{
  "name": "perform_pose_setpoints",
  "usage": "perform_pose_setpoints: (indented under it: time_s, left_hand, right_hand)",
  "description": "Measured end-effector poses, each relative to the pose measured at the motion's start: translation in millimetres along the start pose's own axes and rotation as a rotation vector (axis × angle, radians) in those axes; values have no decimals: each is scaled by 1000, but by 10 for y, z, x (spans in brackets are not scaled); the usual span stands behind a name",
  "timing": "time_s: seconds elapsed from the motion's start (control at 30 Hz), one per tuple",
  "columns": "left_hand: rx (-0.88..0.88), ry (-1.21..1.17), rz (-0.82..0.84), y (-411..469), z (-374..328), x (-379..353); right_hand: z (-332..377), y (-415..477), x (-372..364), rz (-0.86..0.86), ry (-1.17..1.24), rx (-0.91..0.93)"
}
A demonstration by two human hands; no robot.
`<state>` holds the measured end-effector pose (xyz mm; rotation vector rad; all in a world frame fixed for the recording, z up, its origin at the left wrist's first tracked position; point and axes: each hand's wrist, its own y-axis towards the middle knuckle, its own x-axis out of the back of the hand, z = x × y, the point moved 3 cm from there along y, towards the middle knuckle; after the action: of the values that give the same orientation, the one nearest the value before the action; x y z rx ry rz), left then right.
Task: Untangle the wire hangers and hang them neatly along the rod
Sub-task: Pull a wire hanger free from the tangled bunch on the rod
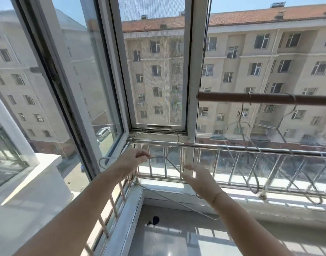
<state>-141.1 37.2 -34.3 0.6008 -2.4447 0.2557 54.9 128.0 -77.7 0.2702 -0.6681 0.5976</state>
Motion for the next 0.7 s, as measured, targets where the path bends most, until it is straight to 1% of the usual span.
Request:
perform_pose_setpoints:
  time_s: [0.07, 0.13, 0.27, 0.3, 0.37, 0.4, 0.43, 0.47, 0.5, 0.57, 0.63, 0.7]
  left_hand:
    - [-3, -57, 20, 36, 30, 16]
    - [-9, -104, 7, 82, 45, 22]
    - [-27, -137, -57, 180, 57, -98]
    - [-34, -104, -141, 199, 50, -143]
    - [-72, -31, -385, 180, -19, -222]
    - [-85, -62, -453, 139, -65, -277]
    - [-74, -151, -456, 80, -115, -347]
    - [-39, -271, -409, 22, -154, -428]
    - [9, -395, -328, -42, -190, -520]
    - [93, -616, -128, -163, -293, -703]
    - [110, -751, 49, -300, -464, -836]
    - [81, -814, 152, -382, -634, -928]
  right_hand:
    - [-109, -95, -13, 72, 21, -17]
    - [-172, -198, 10, 109, 81, -27]
    - [-219, -400, 58, 151, 364, -90]
    - [-215, -441, 72, 128, 402, -100]
    - [-199, -513, 94, 62, 440, -112]
    - [-182, -549, 101, 37, 470, -117]
    - [-165, -588, 106, 18, 512, -125]
    - [-147, -622, 111, 5, 555, -128]
    - [-130, -654, 117, -10, 590, -129]
    - [-103, -702, 158, -62, 624, -127]
    - [-80, -752, 202, -123, 648, -127]
    - [-52, -817, 258, -164, 684, -128]
